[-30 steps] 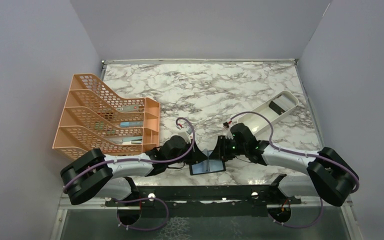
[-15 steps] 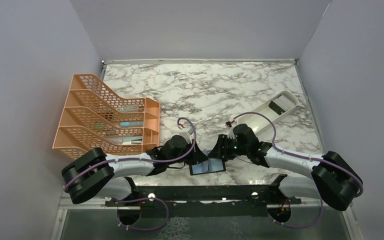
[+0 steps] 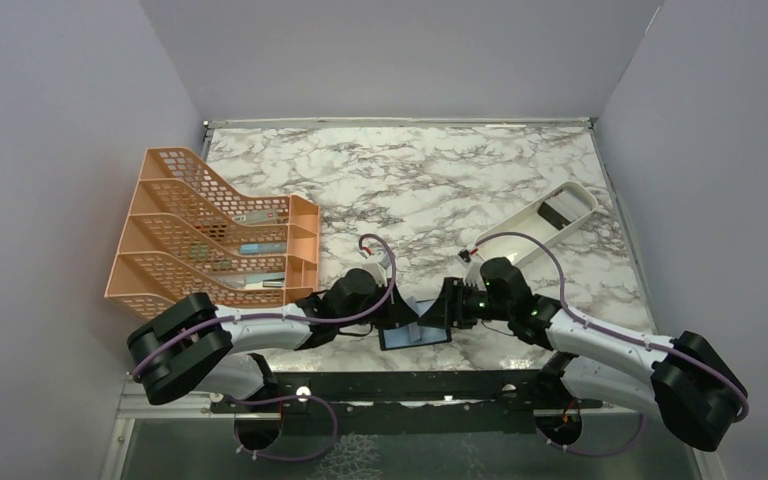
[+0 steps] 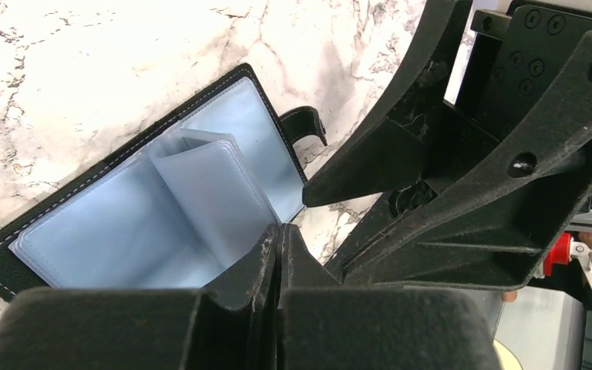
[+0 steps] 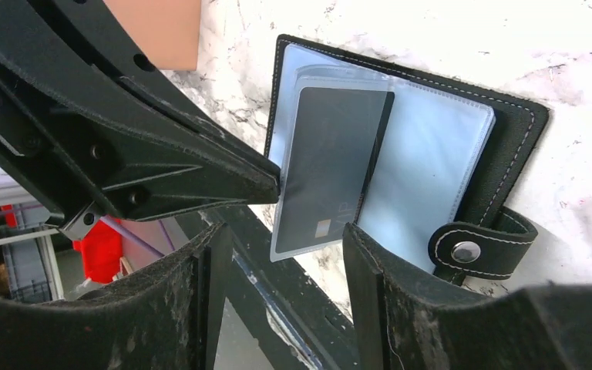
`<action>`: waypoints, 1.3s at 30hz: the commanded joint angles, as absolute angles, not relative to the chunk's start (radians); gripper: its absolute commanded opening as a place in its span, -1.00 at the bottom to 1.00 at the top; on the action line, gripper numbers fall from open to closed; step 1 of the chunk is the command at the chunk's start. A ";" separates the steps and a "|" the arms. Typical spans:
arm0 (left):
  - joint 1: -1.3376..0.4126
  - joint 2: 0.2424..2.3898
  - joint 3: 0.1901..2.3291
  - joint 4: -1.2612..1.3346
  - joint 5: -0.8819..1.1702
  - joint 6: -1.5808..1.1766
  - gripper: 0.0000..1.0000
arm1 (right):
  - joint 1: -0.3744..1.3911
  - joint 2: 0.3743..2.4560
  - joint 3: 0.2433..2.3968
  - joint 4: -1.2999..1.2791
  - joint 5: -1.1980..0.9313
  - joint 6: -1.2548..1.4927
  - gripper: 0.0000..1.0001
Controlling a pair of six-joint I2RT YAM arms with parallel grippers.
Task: Put the credit cards into the card holder
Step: Turn over the card slot in the card holder.
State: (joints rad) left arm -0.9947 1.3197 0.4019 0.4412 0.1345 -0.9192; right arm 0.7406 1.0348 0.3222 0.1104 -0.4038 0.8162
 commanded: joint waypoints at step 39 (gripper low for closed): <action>-0.991 1.302 0.403 0.401 0.074 -0.905 -0.91 | 0.772 1.088 0.381 -0.030 -0.356 0.730 0.04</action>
State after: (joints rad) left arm -0.9947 1.3430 0.4175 0.4149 0.1177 -0.9184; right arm 0.7650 1.0767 0.3592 -0.0528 -0.3534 0.7288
